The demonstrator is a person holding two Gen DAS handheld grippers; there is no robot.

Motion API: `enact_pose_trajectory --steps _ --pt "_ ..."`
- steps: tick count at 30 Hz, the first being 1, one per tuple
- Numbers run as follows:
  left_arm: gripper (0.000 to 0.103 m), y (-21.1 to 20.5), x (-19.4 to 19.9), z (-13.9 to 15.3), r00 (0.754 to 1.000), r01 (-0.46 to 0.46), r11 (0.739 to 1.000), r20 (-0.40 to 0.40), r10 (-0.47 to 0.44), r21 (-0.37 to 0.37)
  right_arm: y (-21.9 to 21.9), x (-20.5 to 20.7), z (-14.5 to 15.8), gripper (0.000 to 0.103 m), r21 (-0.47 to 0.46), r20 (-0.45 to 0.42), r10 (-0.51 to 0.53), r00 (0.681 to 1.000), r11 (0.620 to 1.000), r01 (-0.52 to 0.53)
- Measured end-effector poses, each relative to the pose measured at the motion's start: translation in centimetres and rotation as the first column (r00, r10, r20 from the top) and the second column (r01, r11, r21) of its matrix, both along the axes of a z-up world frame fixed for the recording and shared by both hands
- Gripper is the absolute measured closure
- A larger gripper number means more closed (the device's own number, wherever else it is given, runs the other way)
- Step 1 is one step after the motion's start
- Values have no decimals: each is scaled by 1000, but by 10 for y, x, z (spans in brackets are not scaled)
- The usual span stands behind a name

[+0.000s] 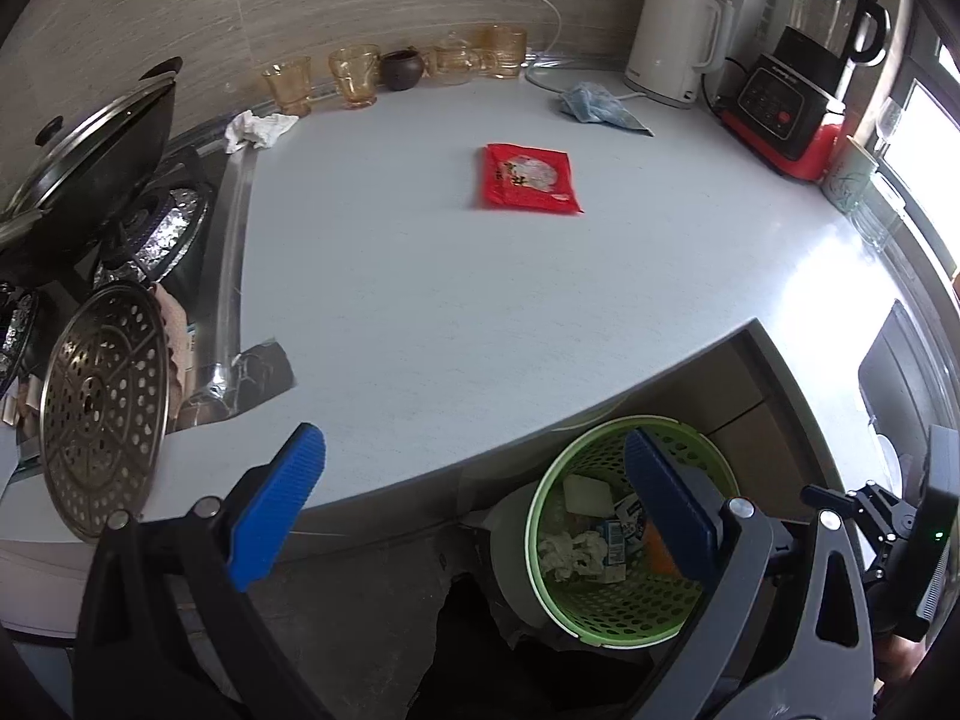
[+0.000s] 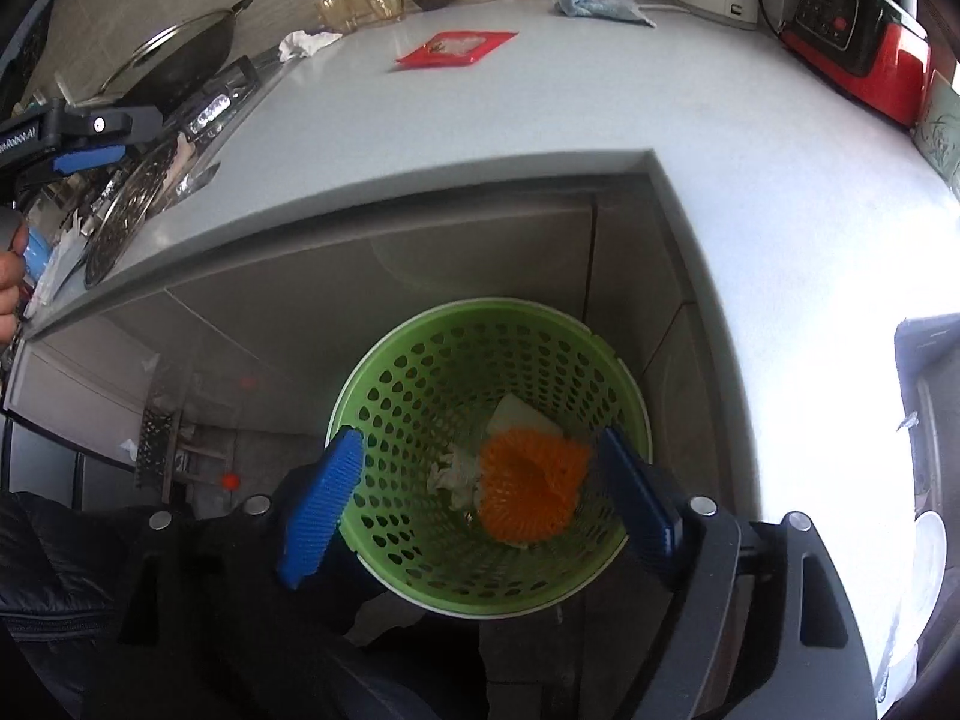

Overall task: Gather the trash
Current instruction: 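Raise both tools back over the counter toward the red wrapper, then grasp the red snack wrapper with the left tool while the right tool grasps the blue towel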

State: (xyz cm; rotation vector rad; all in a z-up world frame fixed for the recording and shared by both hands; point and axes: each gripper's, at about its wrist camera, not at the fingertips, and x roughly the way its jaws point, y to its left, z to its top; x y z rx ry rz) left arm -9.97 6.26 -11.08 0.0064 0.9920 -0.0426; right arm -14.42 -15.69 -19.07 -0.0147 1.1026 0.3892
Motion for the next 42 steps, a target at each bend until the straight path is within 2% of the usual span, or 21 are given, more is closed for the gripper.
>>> enact_pose_trajectory --steps 8,13,18,29,34,42 --pt "8 5 5 8 1000 -7 1000 27 7 -10 -10 5 29 8 -8 71 -64 995 998 65" --pt "8 8 10 10 999 -13 1000 29 14 -24 -12 8 45 3 -16 111 -92 990 995 94" --pt "8 9 23 9 1000 -16 999 23 16 -28 -9 18 55 2 -5 134 -124 983 992 126" --pt "8 -21 128 -6 998 49 999 46 -49 -9 -3 80 79 2 16 184 -230 955 973 231" --pt "8 -29 189 -28 998 68 997 12 -67 -34 -6 123 89 2 28 205 -297 933 954 298" --pt "8 -40 267 -65 998 49 999 -40 -50 -14 -12 182 89 2 59 205 -367 908 930 362"
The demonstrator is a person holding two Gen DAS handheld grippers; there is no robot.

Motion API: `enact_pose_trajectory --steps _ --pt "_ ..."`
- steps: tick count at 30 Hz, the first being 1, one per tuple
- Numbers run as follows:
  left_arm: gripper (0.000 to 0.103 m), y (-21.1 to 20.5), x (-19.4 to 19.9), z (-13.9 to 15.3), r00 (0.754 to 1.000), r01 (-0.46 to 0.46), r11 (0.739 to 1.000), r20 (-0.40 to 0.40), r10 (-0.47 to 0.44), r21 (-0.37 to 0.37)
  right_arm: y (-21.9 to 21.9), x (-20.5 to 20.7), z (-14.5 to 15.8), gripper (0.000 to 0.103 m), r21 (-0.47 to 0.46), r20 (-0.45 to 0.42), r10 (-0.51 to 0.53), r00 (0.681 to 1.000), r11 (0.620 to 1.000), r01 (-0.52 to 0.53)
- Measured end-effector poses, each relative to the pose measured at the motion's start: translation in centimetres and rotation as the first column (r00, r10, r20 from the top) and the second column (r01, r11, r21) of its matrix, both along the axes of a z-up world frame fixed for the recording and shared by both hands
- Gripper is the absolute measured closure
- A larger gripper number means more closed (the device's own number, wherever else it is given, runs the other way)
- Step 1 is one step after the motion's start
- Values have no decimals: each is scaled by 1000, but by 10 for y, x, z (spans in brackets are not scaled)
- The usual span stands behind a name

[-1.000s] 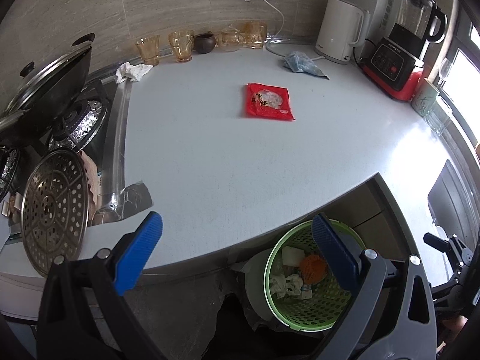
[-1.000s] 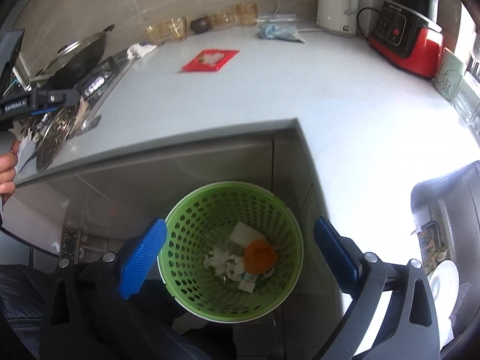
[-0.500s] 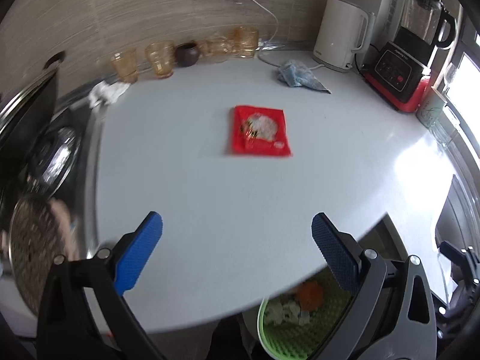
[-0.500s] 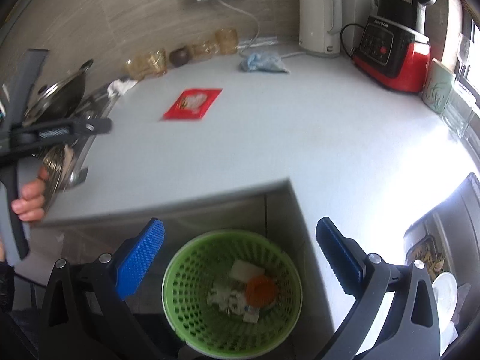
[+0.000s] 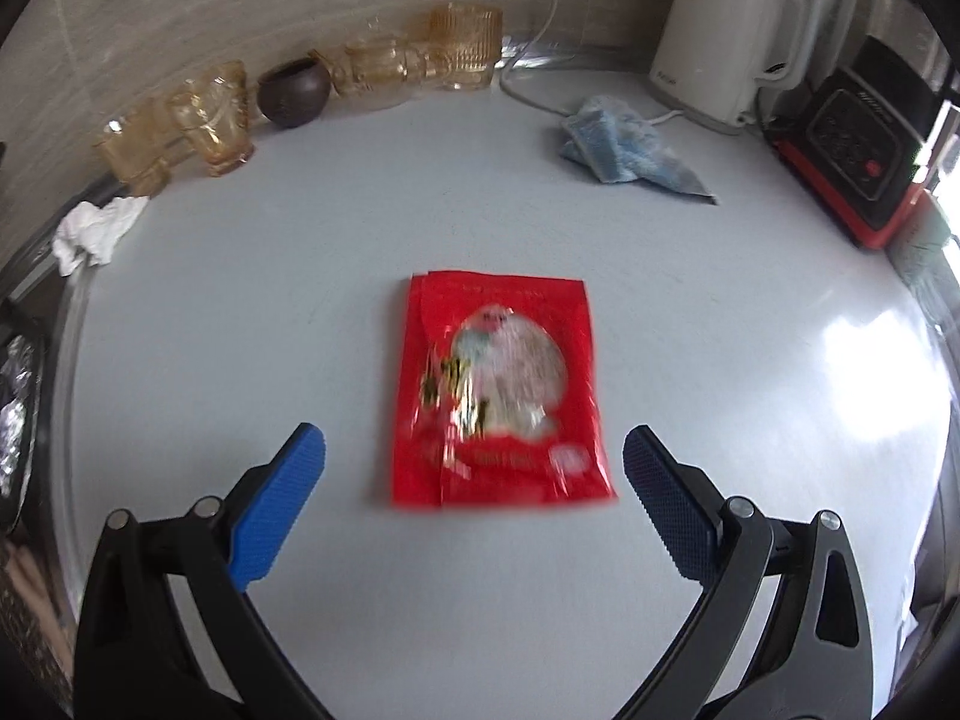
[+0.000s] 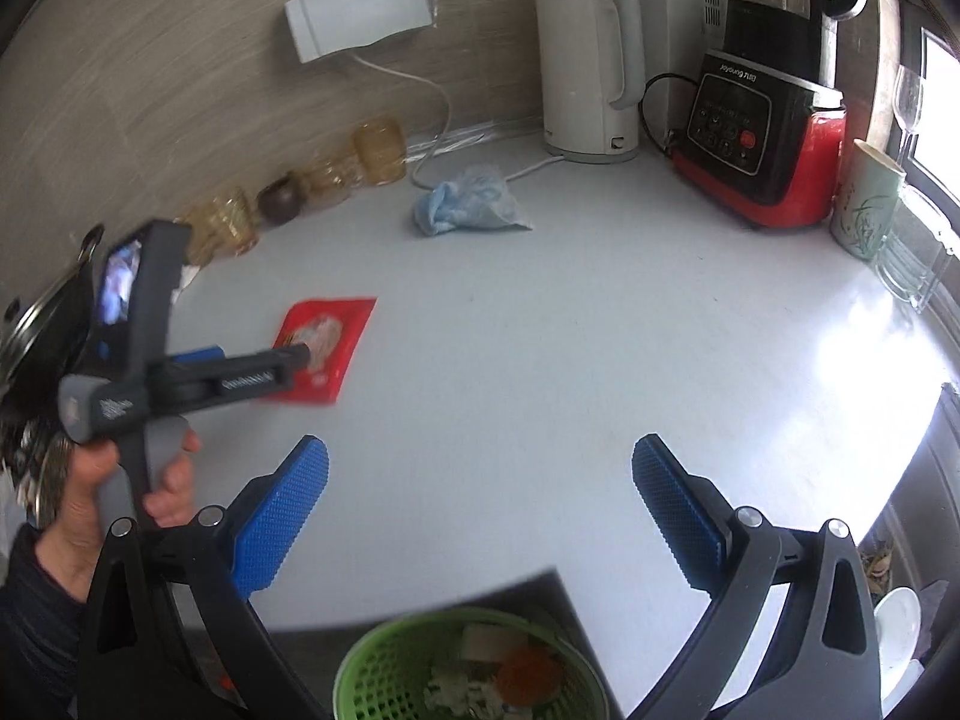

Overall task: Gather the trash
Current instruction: 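Grasp the red snack wrapper with the left tool while the right tool grasps the blue towel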

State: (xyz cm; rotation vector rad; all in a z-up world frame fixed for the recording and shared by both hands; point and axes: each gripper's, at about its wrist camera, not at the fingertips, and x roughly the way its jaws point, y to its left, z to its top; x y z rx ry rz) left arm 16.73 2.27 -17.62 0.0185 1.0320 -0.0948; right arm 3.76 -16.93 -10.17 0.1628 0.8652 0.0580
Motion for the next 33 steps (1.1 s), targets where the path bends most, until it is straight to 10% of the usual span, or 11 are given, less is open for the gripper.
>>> enact_pose_trajectory --steps 17,22,29,33 --pt "8 -17 44 -30 998 9 1000 -56 -7 25 -3 58 -11 2 10 -16 -15 1000 1000 15" --pt "32 -19 41 -24 999 30 999 -34 -29 23 -6 64 -12 2 9 -17 -12 1000 1000 13" --pt "90 -15 37 -12 999 45 999 -25 -46 -7 -2 74 -16 2 -2 -27 10 1000 1000 -10" --pt "95 -13 41 -7 997 72 997 -23 -73 -31 6 88 -20 2 -20 -33 26 999 999 -27"
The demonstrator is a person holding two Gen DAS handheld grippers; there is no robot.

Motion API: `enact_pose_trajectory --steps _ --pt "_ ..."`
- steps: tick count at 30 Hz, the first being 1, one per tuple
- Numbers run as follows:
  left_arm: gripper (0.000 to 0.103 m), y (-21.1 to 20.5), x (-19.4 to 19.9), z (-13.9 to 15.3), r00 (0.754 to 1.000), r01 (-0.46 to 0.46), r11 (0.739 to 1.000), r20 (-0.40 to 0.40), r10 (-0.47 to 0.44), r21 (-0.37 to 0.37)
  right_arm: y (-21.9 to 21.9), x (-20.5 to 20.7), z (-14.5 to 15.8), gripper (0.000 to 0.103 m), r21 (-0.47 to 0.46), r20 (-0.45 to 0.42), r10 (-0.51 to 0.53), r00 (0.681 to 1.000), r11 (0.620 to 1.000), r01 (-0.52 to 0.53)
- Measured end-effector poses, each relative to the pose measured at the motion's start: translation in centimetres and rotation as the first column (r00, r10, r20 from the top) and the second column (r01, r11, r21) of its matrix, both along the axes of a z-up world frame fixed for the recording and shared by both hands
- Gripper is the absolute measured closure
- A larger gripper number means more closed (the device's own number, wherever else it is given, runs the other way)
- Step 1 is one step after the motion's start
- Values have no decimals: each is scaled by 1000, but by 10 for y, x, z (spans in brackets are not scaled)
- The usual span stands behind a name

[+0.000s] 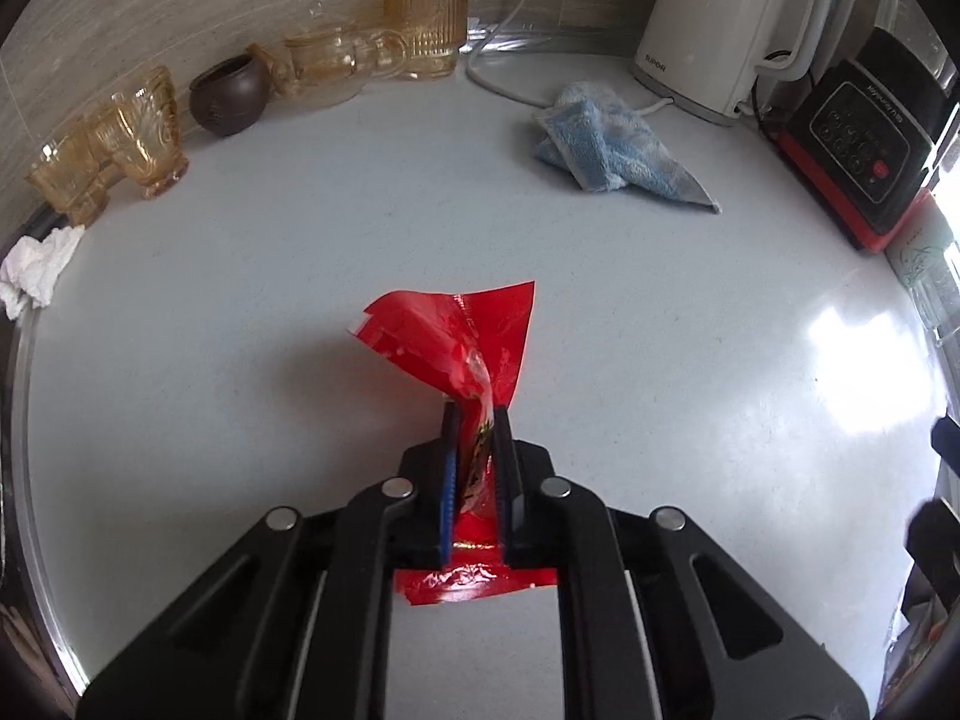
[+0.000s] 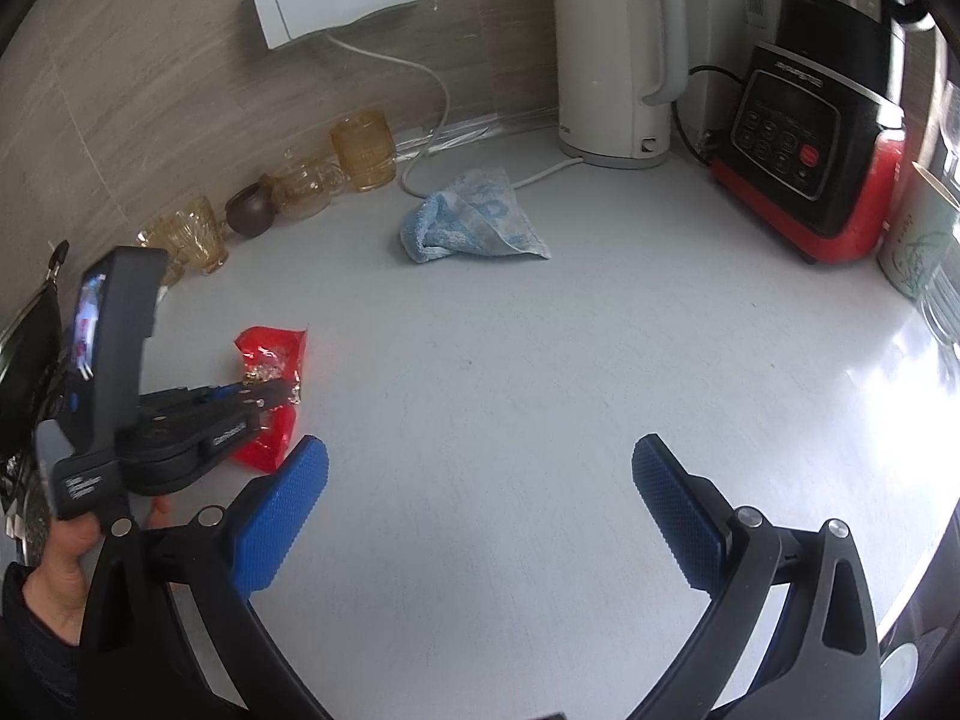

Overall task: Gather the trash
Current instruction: 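Grasp the red snack wrapper with the left tool while the right tool grasps the blue towel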

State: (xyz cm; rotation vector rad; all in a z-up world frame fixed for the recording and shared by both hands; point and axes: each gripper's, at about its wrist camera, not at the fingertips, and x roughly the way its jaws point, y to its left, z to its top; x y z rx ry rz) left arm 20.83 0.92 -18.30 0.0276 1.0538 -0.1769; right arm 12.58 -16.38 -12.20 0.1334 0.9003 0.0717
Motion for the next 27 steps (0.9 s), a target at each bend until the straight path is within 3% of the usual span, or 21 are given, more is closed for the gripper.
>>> enact_pose_trajectory --steps 7,13,20,25,27 --pt "97 9 16 12 999 19 1000 36 -19 -3 11 50 -1 2 -8 15 20 1000 1000 -19" --pt "97 23 53 27 997 -5 1000 71 5 -1 23 124 -5 2 -25 37 4 999 1000 -4" --pt "96 22 94 26 996 5 1000 84 -6 10 42 219 -47 2 -77 -34 -1 999 997 -2" --pt "96 27 106 15 998 6 1000 58 -6 -7 47 245 -66 3 -75 -73 7 997 997 -13" --pt "96 27 107 12 999 15 1000 46 -15 -10 49 250 -69 11 -73 -89 19 996 997 -25"
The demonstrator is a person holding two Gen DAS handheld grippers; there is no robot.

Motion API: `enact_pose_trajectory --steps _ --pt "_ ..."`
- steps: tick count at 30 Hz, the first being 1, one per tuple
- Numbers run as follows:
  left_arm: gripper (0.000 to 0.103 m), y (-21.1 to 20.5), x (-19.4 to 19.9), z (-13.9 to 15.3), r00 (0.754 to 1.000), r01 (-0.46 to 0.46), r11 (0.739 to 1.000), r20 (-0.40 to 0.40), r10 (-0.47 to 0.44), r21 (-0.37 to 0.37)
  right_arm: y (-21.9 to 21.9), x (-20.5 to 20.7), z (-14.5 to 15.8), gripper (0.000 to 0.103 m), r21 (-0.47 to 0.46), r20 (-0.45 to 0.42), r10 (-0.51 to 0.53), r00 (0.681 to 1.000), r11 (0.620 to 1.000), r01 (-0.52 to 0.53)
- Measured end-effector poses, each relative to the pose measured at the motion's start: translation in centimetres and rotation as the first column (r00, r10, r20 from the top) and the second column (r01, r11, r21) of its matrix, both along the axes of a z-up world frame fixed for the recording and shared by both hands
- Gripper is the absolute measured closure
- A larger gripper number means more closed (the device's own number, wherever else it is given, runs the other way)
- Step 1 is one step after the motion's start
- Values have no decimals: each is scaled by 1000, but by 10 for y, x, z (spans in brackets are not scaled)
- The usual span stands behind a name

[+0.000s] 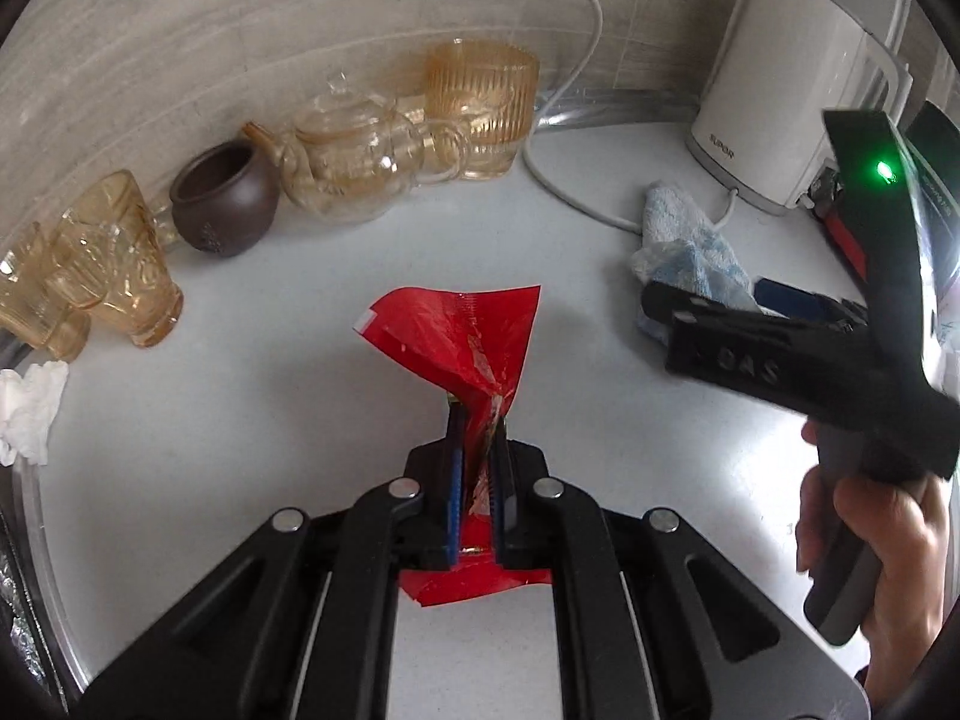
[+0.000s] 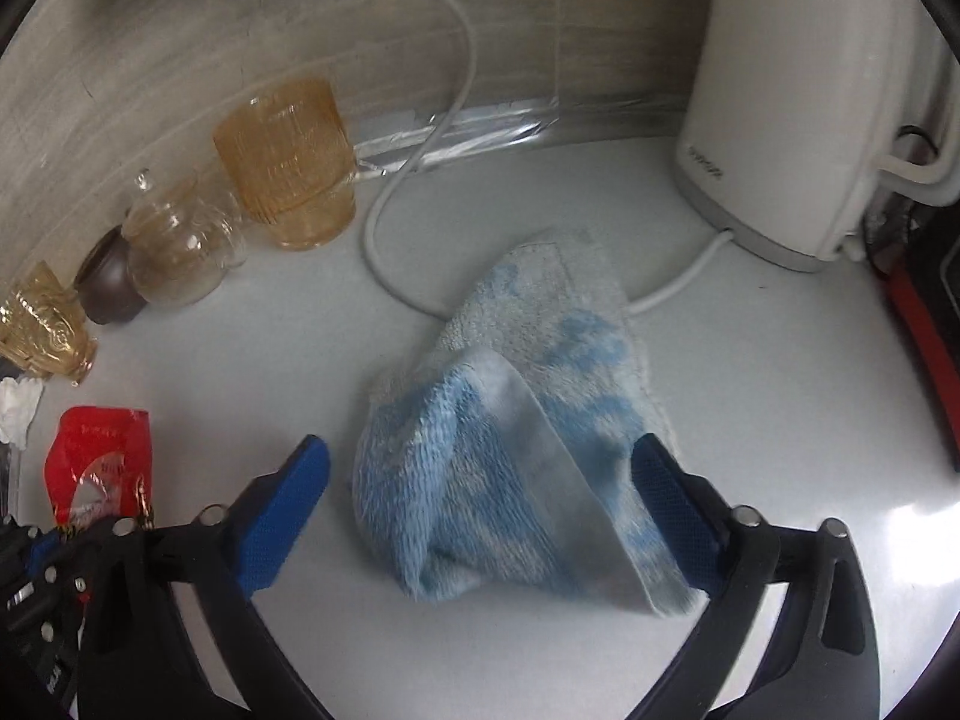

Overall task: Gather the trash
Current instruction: 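Grasp the red snack wrapper with the left tool while the right tool grasps the blue towel, then carry the red wrapper and blue towel down over the green basket and release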

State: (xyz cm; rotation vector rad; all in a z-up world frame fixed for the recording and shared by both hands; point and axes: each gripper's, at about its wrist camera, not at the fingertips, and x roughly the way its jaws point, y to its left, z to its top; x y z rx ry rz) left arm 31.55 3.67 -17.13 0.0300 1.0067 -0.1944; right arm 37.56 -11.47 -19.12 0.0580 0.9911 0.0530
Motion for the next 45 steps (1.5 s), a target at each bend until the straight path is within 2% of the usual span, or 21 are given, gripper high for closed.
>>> enact_pose_trajectory --steps 5,7,9,11,16,21,26,31,34,38,41,45 --pt "96 0 -6 -2 1000 10 1000 2 -10 -3 -2 2 -1 22 -7 -7 5 1000 1000 -5" --pt "96 0 -8 -1 1000 8 1000 4 -8 -3 -1 1 0 40 -24 -2 11 1000 1000 -11" --pt "96 -1 -11 1 1000 6 1000 8 -6 -5 1 -1 2 68 -51 2 22 1000 998 -22" --pt "96 -1 -17 5 1000 8 1000 15 -8 -8 0 -5 7 81 -35 4 31 1000 999 -31" --pt "96 4 -34 16 1000 0 1000 30 0 -12 5 -29 25 83 -41 41 48 998 998 -46" --pt "96 7 -67 35 998 -3 1000 67 4 -15 12 -77 67 83 -39 125 79 989 996 -75" --pt "96 12 -116 60 995 -10 999 97 15 -46 15 -151 108 83 -15 196 109 975 994 -108" --pt "96 9 -184 79 994 21 997 109 -12 -76 10 -250 133 83 1 226 142 964 989 -146" --pt "96 -2 -230 82 993 56 996 104 -49 -65 2 -301 137 83 16 220 152 964 987 -159" --pt "96 -18 -288 75 991 120 989 71 -114 -89 -7 -368 130 83 39 186 169 968 983 -179" --pt "96 -30 -334 59 986 166 983 23 -165 -72 -18 -419 121 83 64 149 175 973 981 -186" --pt "96 -41 -376 37 979 196 976 -44 -201 -96 -30 -463 103 83 89 85 191 978 976 -198"
